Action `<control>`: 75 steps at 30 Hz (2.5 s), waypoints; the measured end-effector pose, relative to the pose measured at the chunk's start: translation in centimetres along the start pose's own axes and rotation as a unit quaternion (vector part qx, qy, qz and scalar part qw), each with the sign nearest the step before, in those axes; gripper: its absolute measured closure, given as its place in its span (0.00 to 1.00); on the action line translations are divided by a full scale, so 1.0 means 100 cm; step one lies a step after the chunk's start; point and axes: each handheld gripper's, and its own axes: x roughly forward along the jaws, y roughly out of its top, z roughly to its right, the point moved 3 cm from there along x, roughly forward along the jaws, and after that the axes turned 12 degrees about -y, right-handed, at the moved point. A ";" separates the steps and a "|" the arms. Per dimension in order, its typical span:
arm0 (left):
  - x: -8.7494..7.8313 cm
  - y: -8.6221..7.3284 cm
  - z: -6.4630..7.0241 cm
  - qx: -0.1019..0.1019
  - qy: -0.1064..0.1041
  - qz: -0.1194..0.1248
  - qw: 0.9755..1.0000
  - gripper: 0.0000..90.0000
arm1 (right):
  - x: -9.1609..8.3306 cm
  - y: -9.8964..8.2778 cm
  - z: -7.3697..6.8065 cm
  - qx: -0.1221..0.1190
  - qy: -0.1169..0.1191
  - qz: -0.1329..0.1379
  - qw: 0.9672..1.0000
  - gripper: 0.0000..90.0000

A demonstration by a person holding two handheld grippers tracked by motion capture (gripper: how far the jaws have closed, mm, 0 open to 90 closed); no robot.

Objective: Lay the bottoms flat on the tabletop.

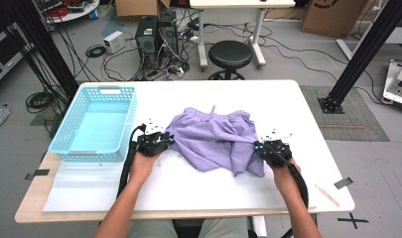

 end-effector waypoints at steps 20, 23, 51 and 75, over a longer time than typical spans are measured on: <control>-0.012 -0.005 0.009 0.002 -0.030 0.040 0.999 0.65 | -0.011 0.019 -0.062 -0.040 0.108 0.065 0.991 0.75; -0.014 -0.007 0.010 0.002 -0.031 0.043 0.999 0.65 | -0.009 0.021 -0.083 -0.058 0.147 0.066 0.985 0.73; -0.035 -0.031 0.025 -0.018 -0.030 0.046 0.998 0.65 | -0.022 0.031 -0.153 -0.084 0.335 0.072 0.936 0.96; -0.025 -0.030 0.031 -0.014 -0.040 0.034 0.999 0.65 | 0.017 0.032 -0.077 -0.075 0.054 0.006 0.996 1.00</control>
